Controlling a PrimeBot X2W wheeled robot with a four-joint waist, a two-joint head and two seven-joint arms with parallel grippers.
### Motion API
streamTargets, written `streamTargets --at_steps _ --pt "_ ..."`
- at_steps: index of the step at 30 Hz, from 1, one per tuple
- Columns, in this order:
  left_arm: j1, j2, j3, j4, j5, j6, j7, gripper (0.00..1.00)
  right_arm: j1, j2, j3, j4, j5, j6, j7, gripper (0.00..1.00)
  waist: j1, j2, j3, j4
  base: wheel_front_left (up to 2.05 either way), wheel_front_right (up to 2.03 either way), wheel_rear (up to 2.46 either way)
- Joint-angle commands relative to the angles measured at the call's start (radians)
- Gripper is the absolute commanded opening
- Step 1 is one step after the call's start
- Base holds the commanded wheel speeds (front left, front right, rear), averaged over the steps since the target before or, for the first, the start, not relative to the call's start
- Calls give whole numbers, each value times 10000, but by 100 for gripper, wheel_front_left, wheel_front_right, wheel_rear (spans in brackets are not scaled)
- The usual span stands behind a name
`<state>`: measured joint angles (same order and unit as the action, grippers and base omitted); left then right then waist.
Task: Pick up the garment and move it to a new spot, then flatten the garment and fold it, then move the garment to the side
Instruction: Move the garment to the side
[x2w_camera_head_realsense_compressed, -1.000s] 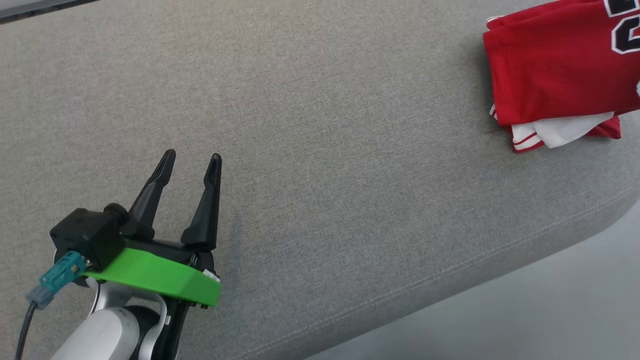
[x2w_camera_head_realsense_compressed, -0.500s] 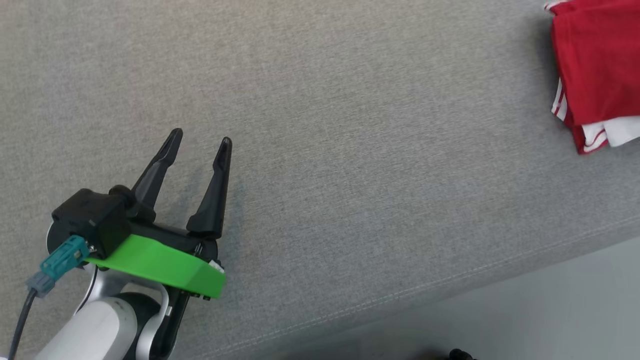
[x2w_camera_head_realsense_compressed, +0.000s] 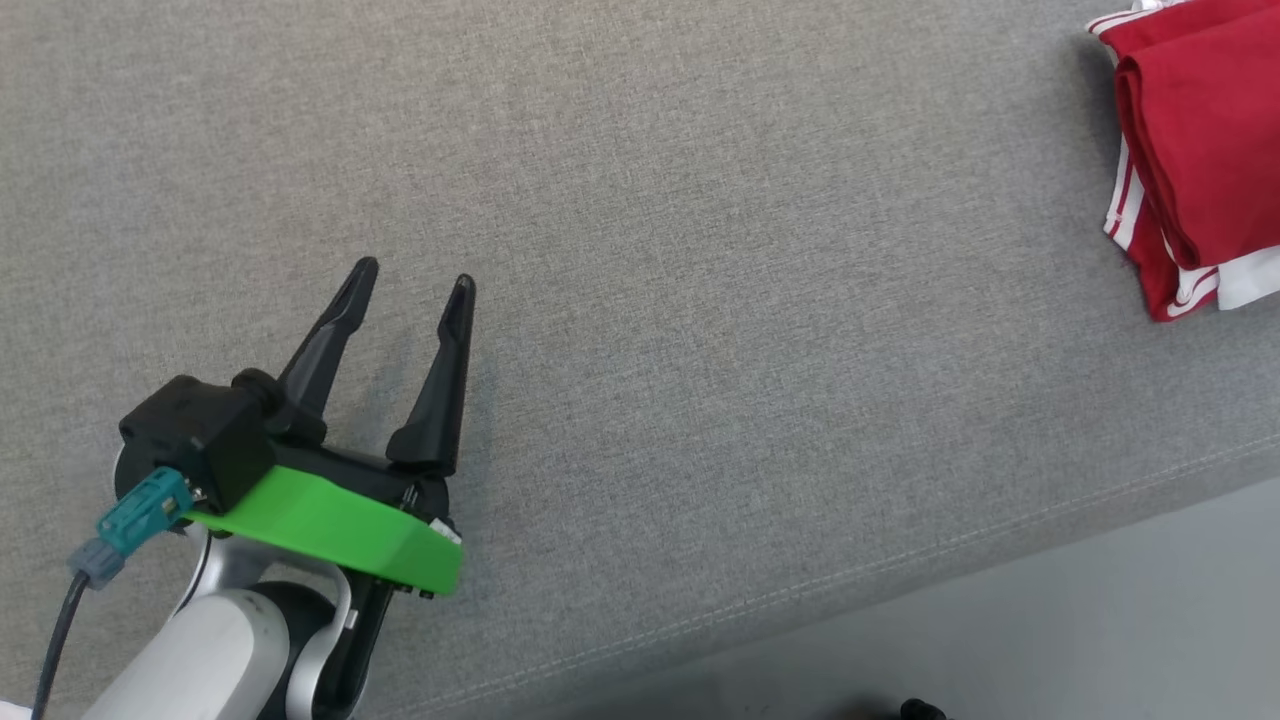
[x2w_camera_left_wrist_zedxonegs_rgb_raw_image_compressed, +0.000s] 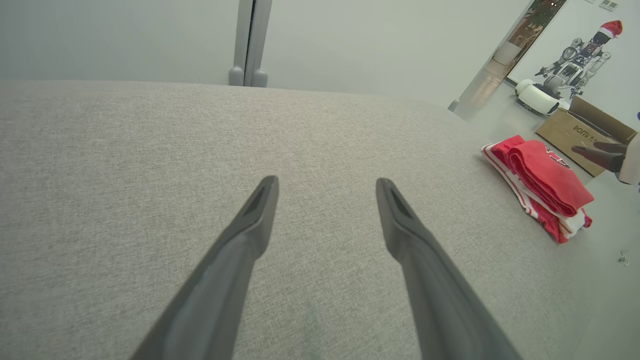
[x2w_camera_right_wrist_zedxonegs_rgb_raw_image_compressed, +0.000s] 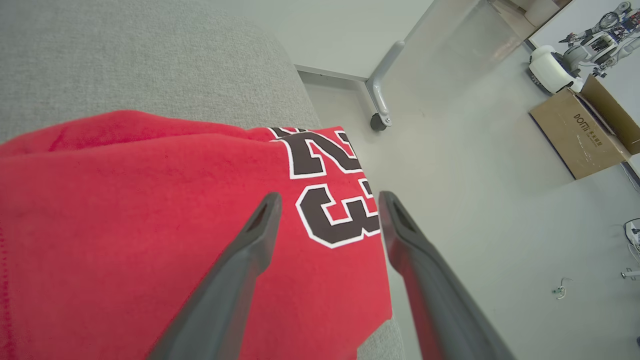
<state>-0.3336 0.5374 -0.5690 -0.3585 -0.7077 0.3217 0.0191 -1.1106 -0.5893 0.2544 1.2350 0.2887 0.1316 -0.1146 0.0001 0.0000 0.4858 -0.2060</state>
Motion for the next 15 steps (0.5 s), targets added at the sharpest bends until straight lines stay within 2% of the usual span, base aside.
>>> streamTargets --at_steps 1,8,15 --pt "-60 -155 -12 73 -189 -190 -168 100 107 81 110 -37 72 -19 -105 100 -1 0 -315 -129 0 0 0" --pt "22 -684 402 878 -674 -623 -1265 100 463 154 787 -744 576 -19 -264 100 -1 0 -1375 -90 0 0 0" --pt "389 -1016 1045 1860 -1001 -434 -2117 100 1130 -97 1596 -1879 1446 -19 -287 100 -1 0 -2731 237 0 0 0"
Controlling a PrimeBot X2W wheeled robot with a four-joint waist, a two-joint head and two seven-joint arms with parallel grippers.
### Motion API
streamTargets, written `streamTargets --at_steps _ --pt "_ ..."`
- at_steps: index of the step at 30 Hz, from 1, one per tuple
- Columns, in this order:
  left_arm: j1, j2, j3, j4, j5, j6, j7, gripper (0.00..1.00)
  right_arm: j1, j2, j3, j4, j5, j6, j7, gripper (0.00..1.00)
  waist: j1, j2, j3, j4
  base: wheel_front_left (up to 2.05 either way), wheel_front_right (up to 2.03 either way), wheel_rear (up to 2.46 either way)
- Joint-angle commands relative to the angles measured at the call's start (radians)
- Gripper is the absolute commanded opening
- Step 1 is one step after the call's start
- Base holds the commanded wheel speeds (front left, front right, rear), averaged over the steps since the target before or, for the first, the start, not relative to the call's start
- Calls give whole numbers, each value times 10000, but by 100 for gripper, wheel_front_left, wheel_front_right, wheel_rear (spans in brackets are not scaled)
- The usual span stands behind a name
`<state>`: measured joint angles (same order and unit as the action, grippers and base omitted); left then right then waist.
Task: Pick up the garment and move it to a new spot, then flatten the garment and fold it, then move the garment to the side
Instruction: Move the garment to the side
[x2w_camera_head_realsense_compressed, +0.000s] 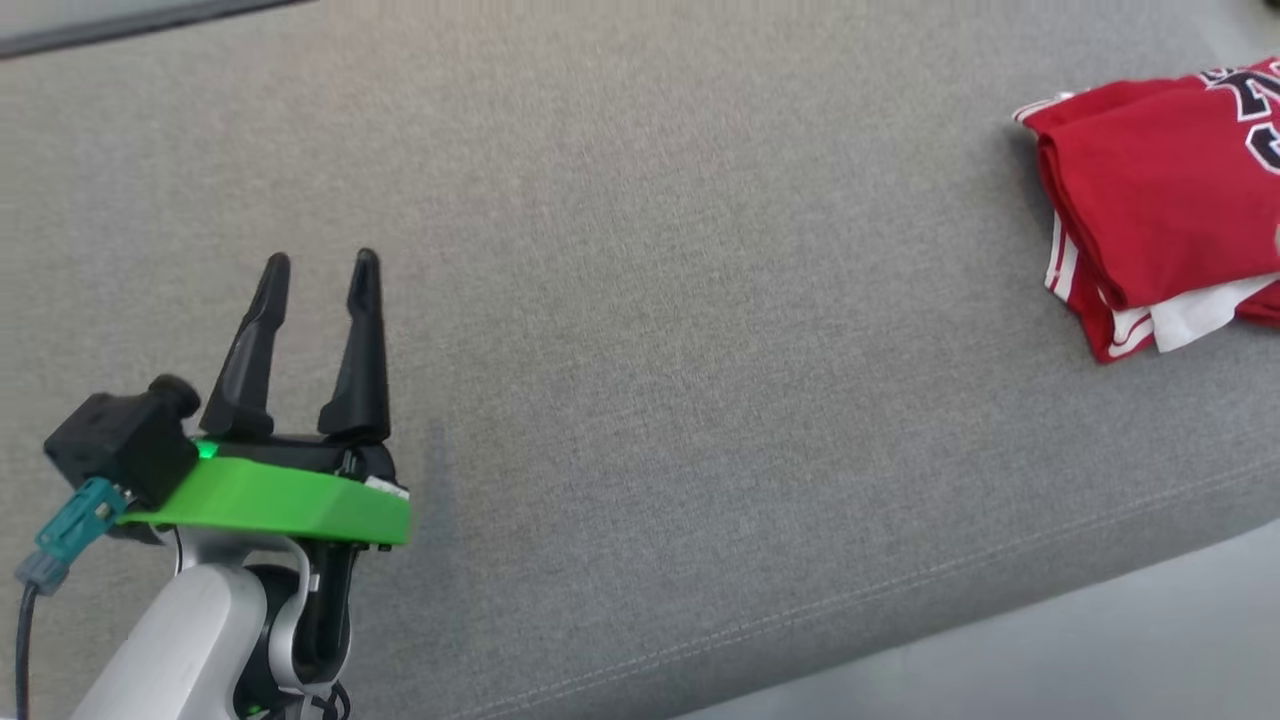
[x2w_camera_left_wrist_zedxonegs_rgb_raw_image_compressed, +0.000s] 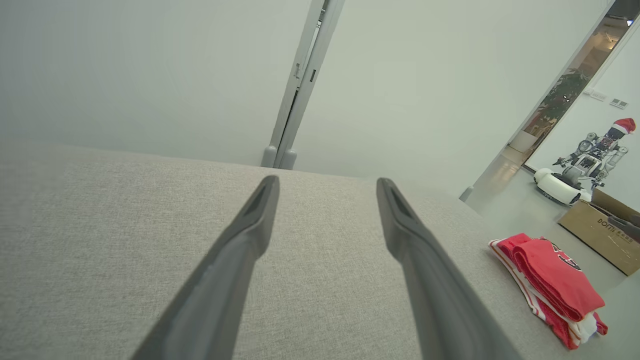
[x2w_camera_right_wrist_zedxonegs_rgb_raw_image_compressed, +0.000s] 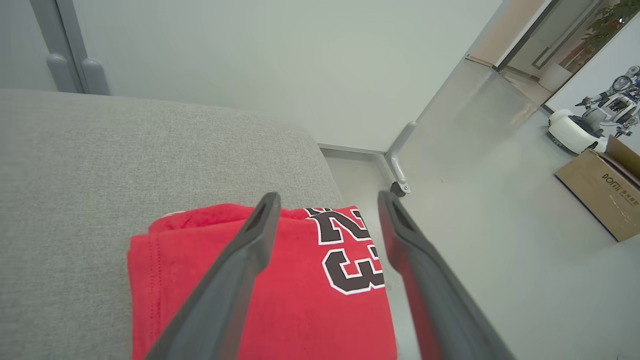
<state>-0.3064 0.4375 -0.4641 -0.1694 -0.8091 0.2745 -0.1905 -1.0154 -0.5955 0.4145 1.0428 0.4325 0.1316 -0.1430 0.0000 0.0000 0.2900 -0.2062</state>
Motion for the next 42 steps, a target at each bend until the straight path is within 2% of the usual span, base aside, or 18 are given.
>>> streamTargets --at_steps 1,8,14,18,27,32,42 --pt "193 -94 93 101 -61 27 -144 100 344 -117 134 -146 134 -19 -24 100 0 0 -990 328 0 0 0" --pt "1158 -56 697 937 -348 255 -496 100 1549 -243 700 -1890 1031 -19 -225 100 0 0 -2005 742 0 0 0" --pt "1895 34 1019 1409 -226 437 -625 100 2651 37 447 -2882 1191 -18 -408 100 0 0 -2646 1107 0 0 0" --pt "2257 22 1003 1674 -210 391 -649 100 3570 460 -166 -3303 1022 -18 -618 100 0 0 -3008 1402 0 0 0" --pt "2455 438 699 2359 -4 -46 -550 100 5610 1704 -1846 -4721 -153 -18 -655 100 0 0 -3315 1912 0 0 0" --pt "2603 686 551 2620 17 -260 -393 100 6723 2825 -2983 -5881 -1177 -18 -494 100 0 0 -3408 2064 0 0 0" --pt "2907 878 682 2641 -75 -90 -399 100 8398 4682 -4004 -8116 -2953 -18 371 100 0 0 -3422 2139 0 0 0"
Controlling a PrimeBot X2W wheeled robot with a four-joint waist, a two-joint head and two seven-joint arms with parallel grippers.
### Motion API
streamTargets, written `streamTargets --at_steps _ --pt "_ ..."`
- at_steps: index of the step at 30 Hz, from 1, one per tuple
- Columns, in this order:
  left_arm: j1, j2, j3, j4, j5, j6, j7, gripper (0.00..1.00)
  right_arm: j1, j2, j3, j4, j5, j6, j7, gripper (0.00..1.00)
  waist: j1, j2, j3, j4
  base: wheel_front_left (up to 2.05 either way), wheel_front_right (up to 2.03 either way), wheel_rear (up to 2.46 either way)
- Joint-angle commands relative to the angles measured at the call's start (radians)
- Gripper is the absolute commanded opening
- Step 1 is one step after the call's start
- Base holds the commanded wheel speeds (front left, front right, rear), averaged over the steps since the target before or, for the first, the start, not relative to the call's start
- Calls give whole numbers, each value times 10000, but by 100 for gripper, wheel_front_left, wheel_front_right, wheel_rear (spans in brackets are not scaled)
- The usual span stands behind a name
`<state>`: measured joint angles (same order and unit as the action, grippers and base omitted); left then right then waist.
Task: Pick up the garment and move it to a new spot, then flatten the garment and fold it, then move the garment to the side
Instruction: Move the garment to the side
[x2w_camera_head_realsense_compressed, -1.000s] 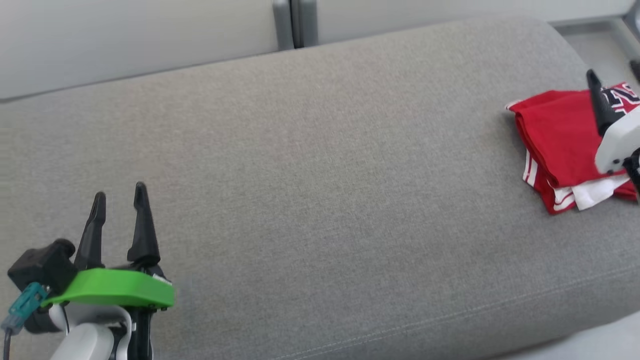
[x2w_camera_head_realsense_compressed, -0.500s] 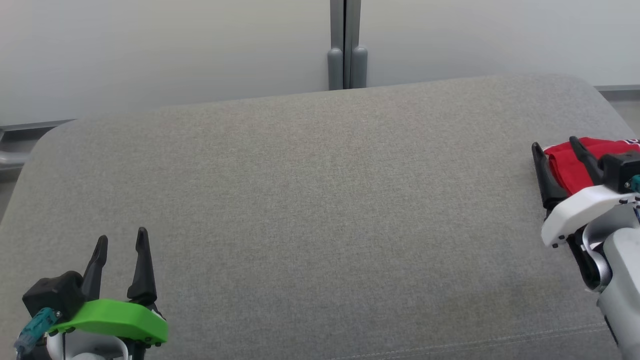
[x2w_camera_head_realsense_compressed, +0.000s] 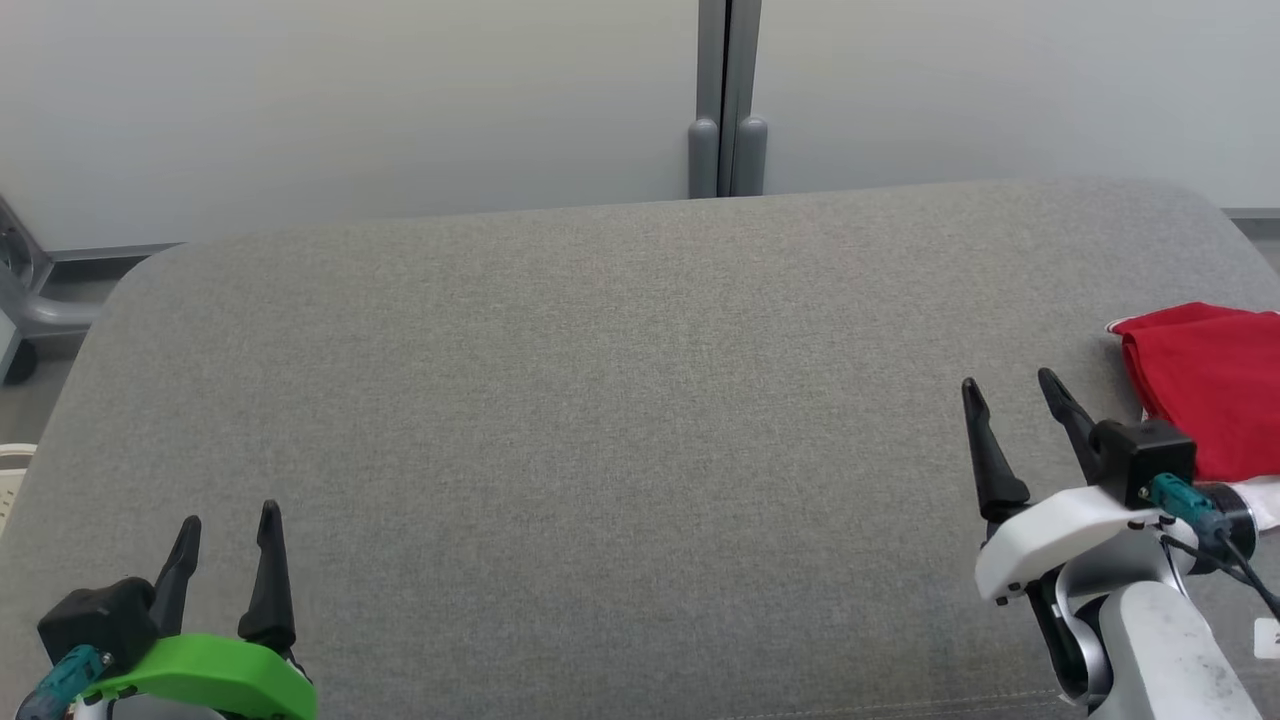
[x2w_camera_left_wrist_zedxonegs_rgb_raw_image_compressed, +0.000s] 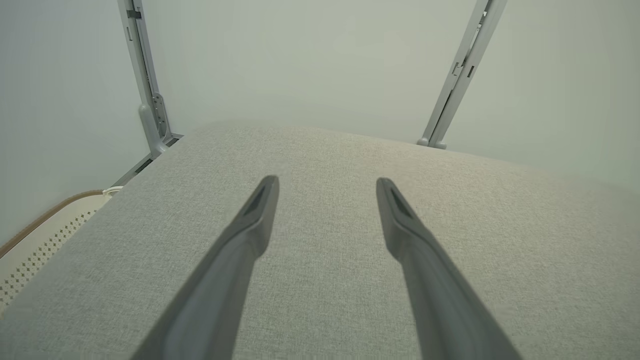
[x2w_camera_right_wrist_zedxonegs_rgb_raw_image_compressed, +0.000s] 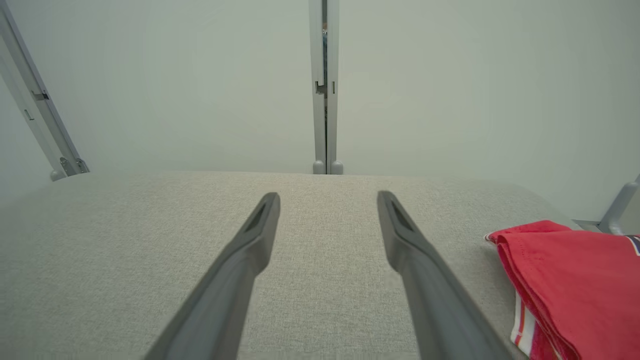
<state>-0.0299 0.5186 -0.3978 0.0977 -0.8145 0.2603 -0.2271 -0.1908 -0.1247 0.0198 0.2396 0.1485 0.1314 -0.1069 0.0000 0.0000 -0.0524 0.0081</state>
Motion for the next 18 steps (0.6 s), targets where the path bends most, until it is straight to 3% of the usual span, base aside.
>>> streamTargets --at_steps 1,6,18 --pt "194 72 9 -59 -18 55 -38 100 268 77 -98 -265 -233 -16 92 100 0 0 7 -6 0 0 0" --pt "468 21 17 -159 -52 167 -86 100 748 440 -99 -889 -630 -14 304 100 0 0 15 2 0 0 0" --pt "612 -30 59 -427 118 434 -151 100 1437 725 7 -1467 -276 -14 361 100 0 0 47 32 0 0 0"
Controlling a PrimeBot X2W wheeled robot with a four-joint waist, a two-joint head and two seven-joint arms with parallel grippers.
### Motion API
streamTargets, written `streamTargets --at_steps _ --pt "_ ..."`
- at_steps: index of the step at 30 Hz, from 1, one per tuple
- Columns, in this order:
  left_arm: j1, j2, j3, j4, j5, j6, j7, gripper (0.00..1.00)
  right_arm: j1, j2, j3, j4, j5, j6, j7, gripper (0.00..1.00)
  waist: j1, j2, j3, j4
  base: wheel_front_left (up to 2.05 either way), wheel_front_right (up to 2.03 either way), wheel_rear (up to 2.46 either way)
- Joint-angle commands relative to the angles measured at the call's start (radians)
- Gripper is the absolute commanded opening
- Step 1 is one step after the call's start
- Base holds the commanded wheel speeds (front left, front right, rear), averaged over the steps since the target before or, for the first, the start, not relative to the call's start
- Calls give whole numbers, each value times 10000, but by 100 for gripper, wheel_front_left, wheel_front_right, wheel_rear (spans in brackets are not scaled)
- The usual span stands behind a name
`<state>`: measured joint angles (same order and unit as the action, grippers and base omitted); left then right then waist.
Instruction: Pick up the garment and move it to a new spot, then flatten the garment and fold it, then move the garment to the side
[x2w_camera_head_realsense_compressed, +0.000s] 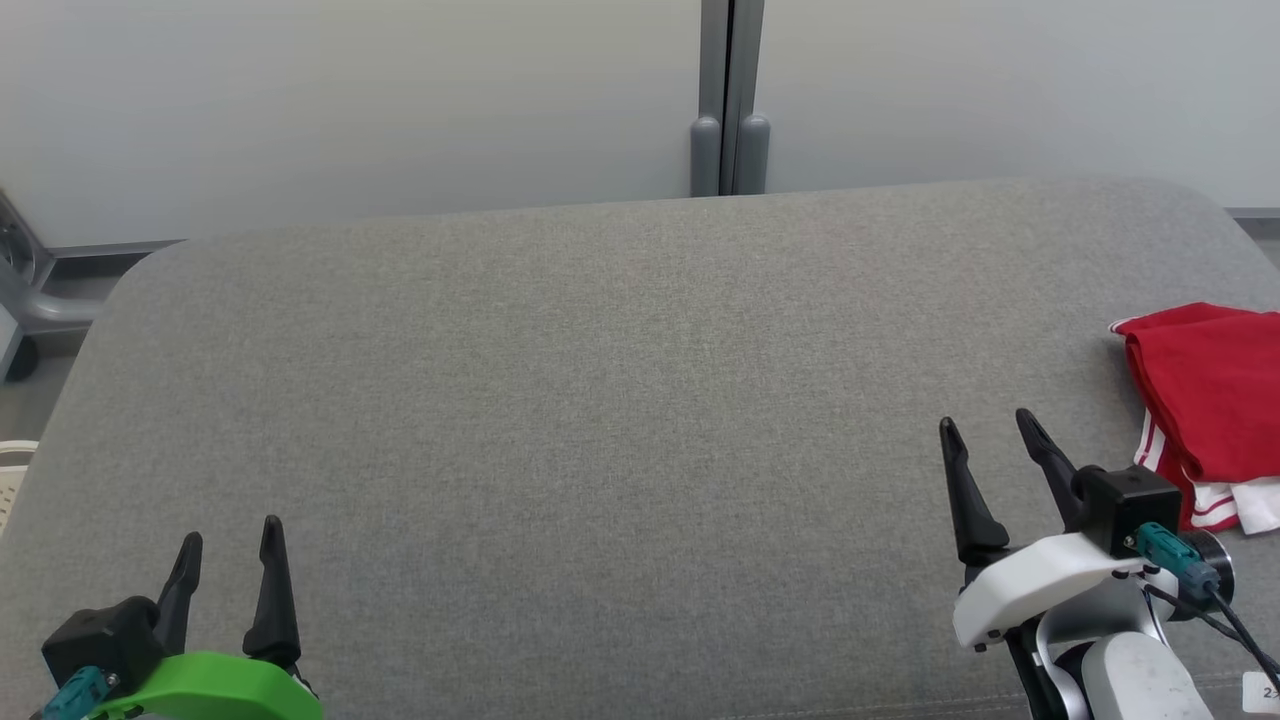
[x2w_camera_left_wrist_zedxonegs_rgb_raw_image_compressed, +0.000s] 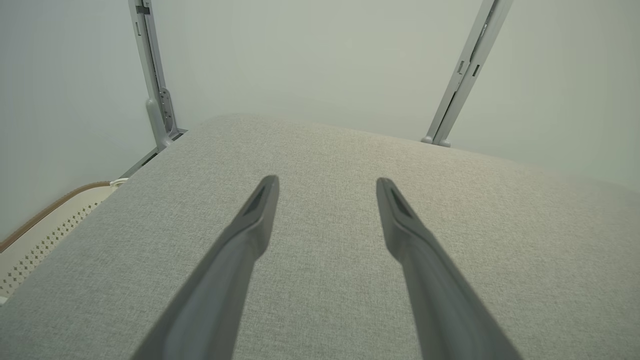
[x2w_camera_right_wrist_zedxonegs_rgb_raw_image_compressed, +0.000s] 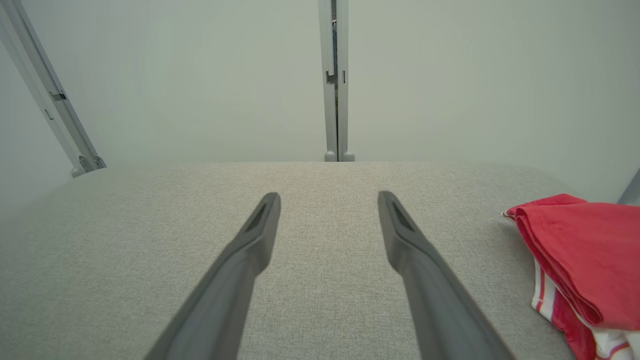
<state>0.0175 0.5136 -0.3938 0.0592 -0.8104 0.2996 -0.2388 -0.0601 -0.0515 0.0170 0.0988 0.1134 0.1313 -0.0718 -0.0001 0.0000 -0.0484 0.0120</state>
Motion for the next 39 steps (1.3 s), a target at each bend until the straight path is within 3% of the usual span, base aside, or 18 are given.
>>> streamTargets --at_steps 1,14,15,20,24,39 --pt "128 46 2 -45 90 62 -14 100 124 -5 55 -86 127 -12 -28 100 1 0 12 -14 0 0 0" --pt "-134 113 -153 34 230 111 101 100 -24 0 112 -102 472 -12 -102 100 1 0 48 50 0 0 0" --pt "-31 60 -173 37 141 59 91 0 -20 12 118 -72 448 0 -51 0 1 0 49 50 0 0 0" --pt "96 -235 -306 279 40 36 121 0 141 51 100 235 542 2 -15 0 1 0 52 56 0 0 0" --pt "-29 -595 45 365 -657 -287 331 0 50 47 -155 365 1738 1 242 0 1 0 73 47 0 0 0" --pt "-417 -1393 814 761 -2182 -1098 805 0 -49 37 -625 543 4396 0 719 0 1 0 125 26 0 0 0"
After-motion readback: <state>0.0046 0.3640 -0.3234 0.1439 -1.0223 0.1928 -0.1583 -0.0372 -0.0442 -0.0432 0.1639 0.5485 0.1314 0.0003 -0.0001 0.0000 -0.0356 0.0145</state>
